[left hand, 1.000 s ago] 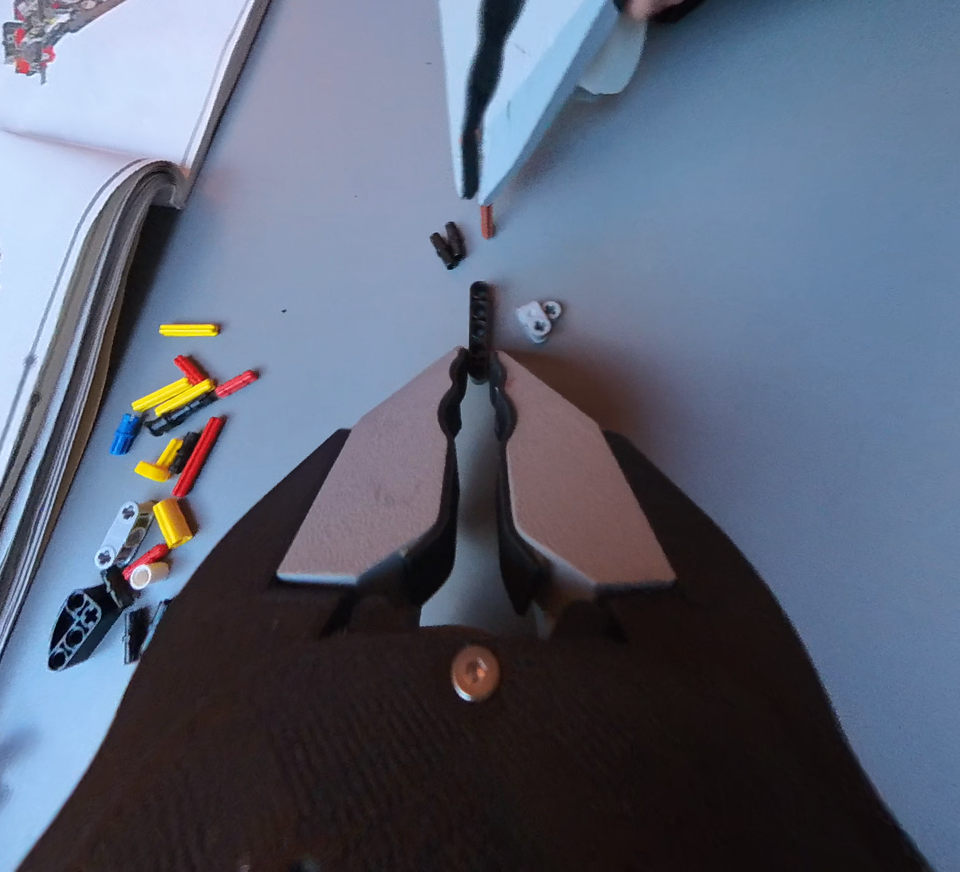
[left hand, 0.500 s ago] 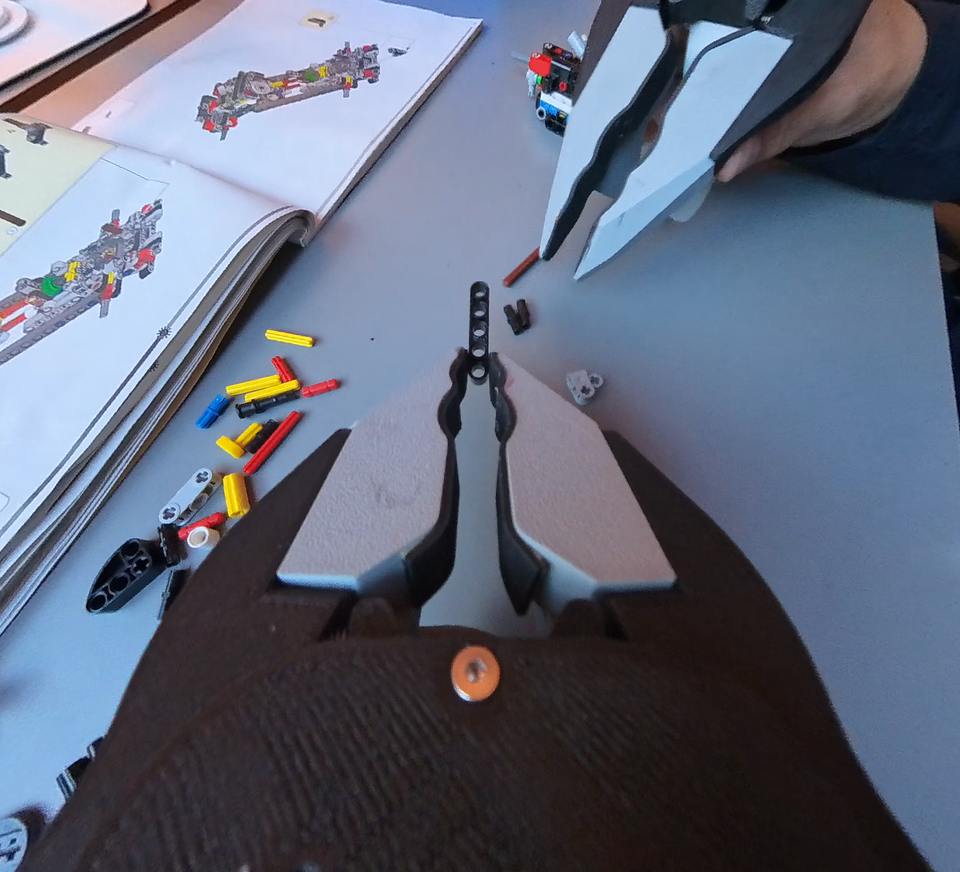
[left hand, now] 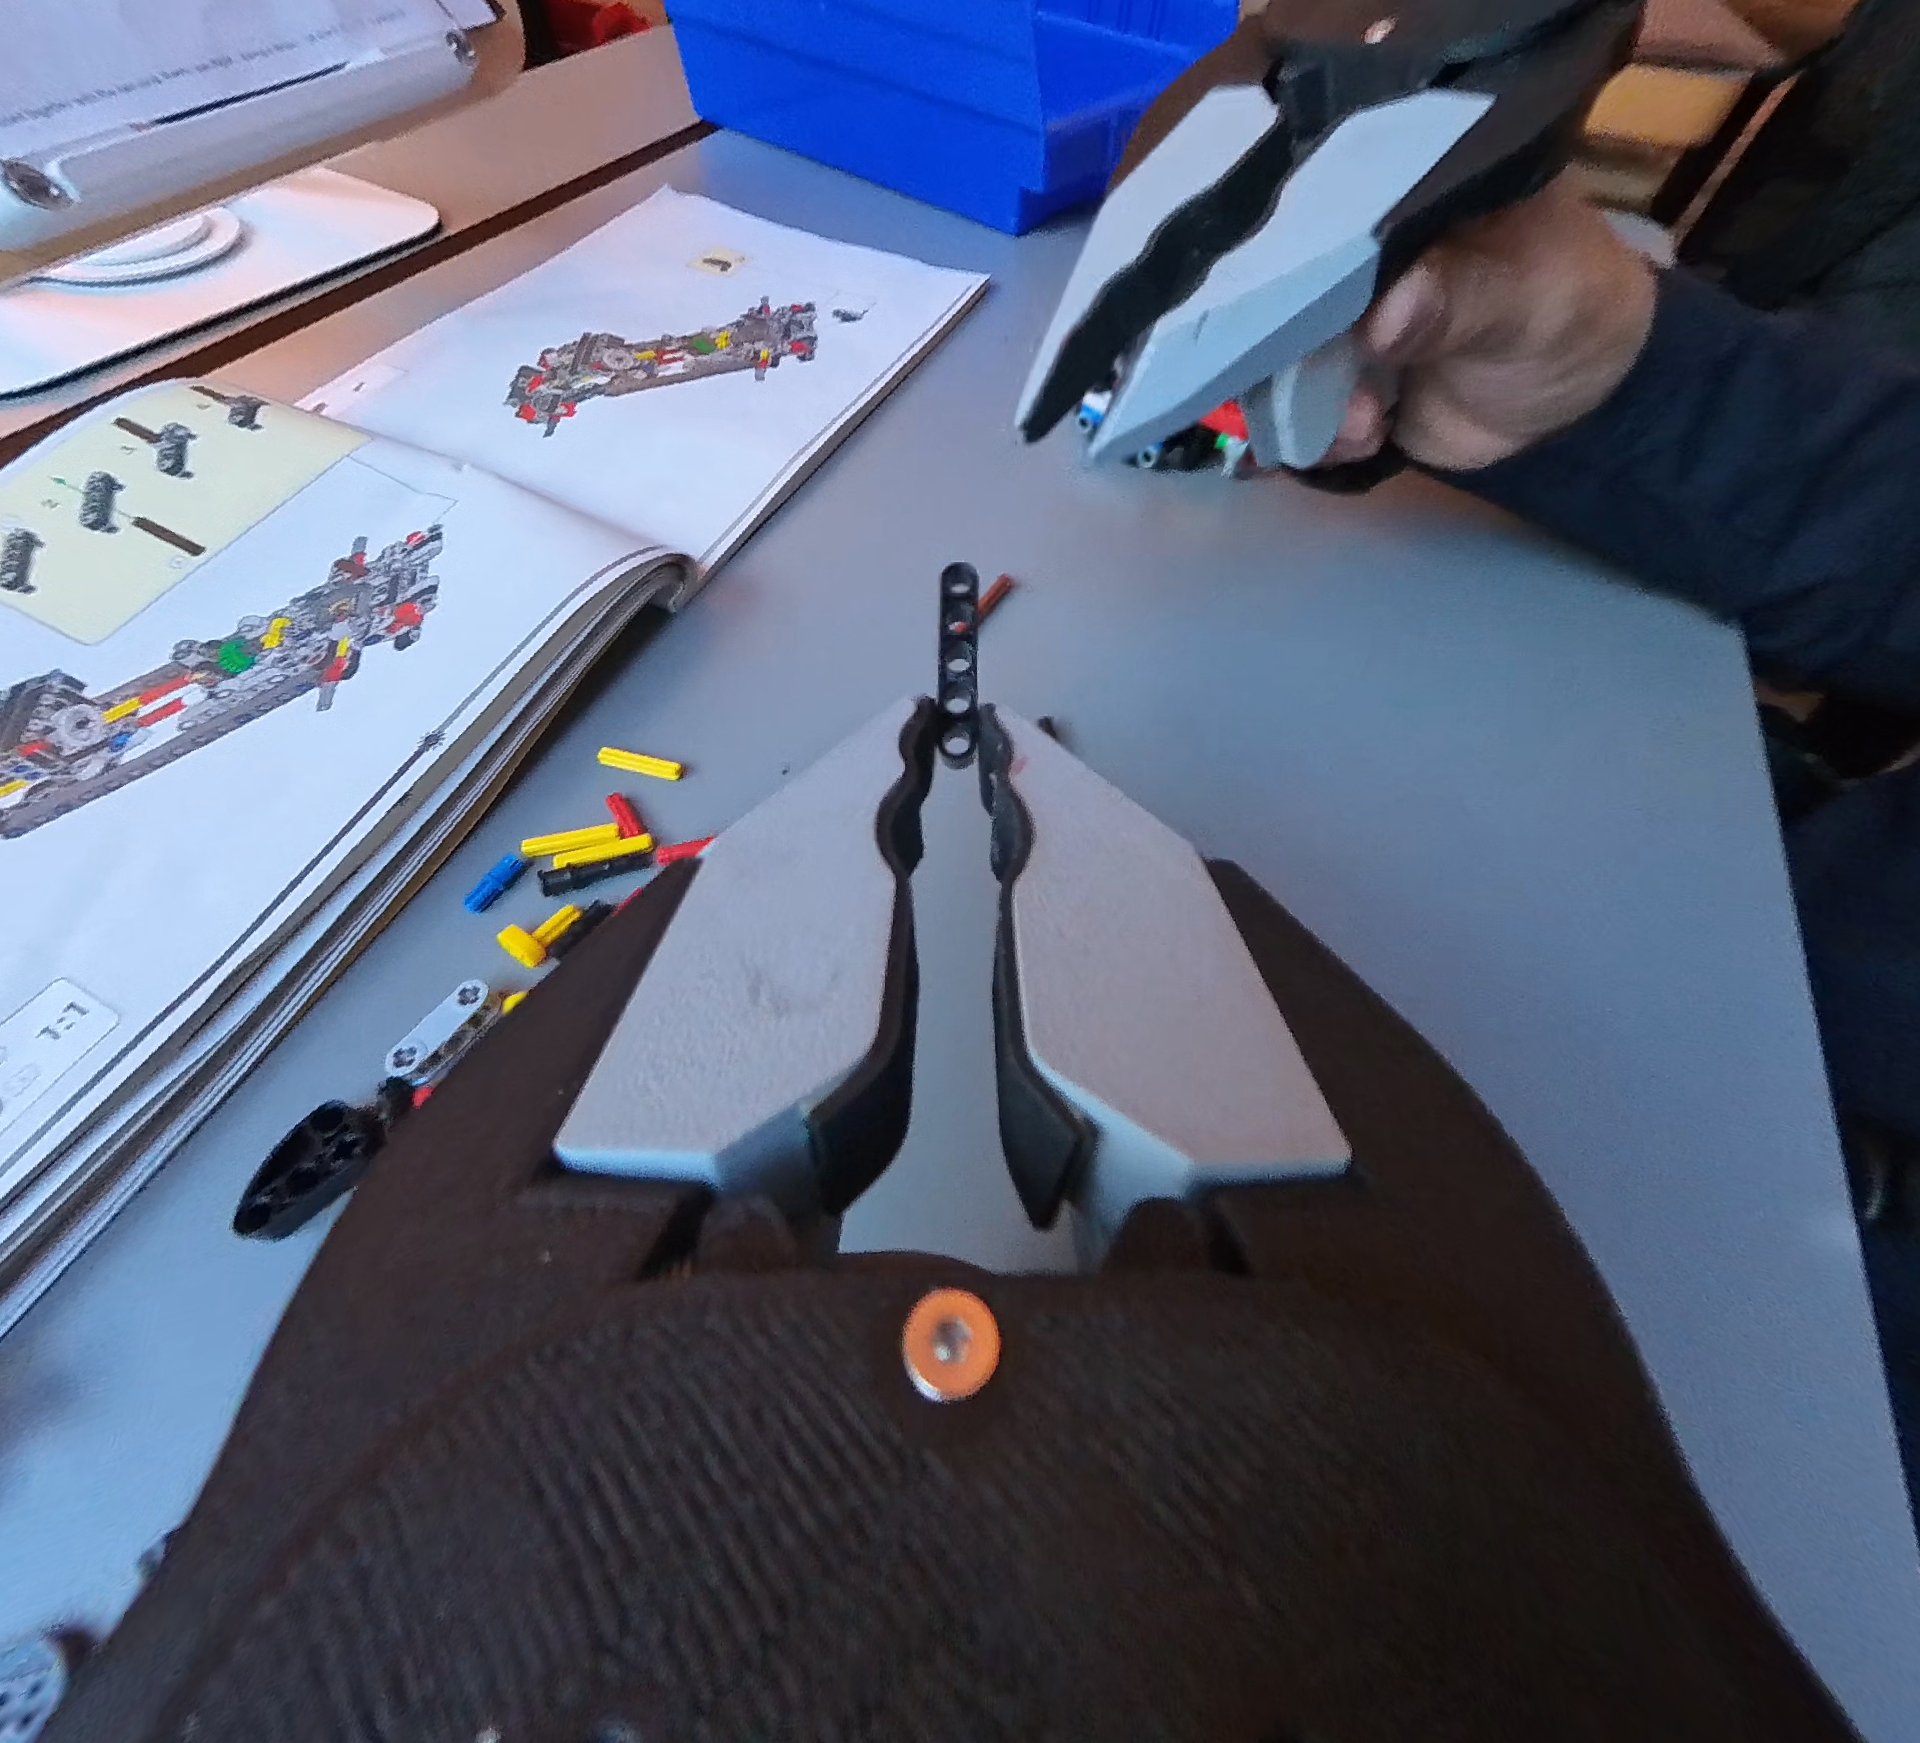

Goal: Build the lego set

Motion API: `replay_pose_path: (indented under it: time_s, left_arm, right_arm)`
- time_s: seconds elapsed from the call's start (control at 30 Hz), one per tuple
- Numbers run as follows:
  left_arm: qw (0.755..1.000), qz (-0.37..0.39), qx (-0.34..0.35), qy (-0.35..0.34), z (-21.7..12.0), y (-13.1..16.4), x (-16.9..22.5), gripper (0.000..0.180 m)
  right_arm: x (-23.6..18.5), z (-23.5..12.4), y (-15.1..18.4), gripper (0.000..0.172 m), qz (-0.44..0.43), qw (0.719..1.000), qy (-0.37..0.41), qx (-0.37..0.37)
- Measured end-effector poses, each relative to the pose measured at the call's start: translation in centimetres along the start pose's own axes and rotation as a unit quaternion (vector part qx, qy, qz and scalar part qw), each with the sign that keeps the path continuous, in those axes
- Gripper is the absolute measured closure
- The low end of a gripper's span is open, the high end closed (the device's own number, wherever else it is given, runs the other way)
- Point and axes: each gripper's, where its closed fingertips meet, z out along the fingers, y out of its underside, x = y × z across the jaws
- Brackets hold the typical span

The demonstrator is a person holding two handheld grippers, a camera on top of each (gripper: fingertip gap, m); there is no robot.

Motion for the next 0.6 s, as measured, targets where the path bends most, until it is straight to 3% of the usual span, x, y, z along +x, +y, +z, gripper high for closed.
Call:
replay_pose_path:
  time_s: [0.3, 0.47, 0.6]
  left_arm:
    - [0.998, -0.041, 0.04, 0.025, -0.5, -1.1, -0.1, 0.175]
    - [0.999, -0.028, 0.013, 0.017, -0.5, -0.2, -0.4, 0.174]
    - [0.999, -0.026, -0.018, -0.001, 0.1, 1.0, -0.9, 0.174]
  right_arm:
    - [-0.5, 0.6, 0.5, 0.159, -0.019, 0.999, -0.041, -0.01]
    - [0.4, -0.1, 1.3, 0.159, -0.014, 0.999, -0.028, -0.016]
    - [3.6, -0.9, 2.5, 0.162, -0.039, 0.994, 0.078, -0.06]
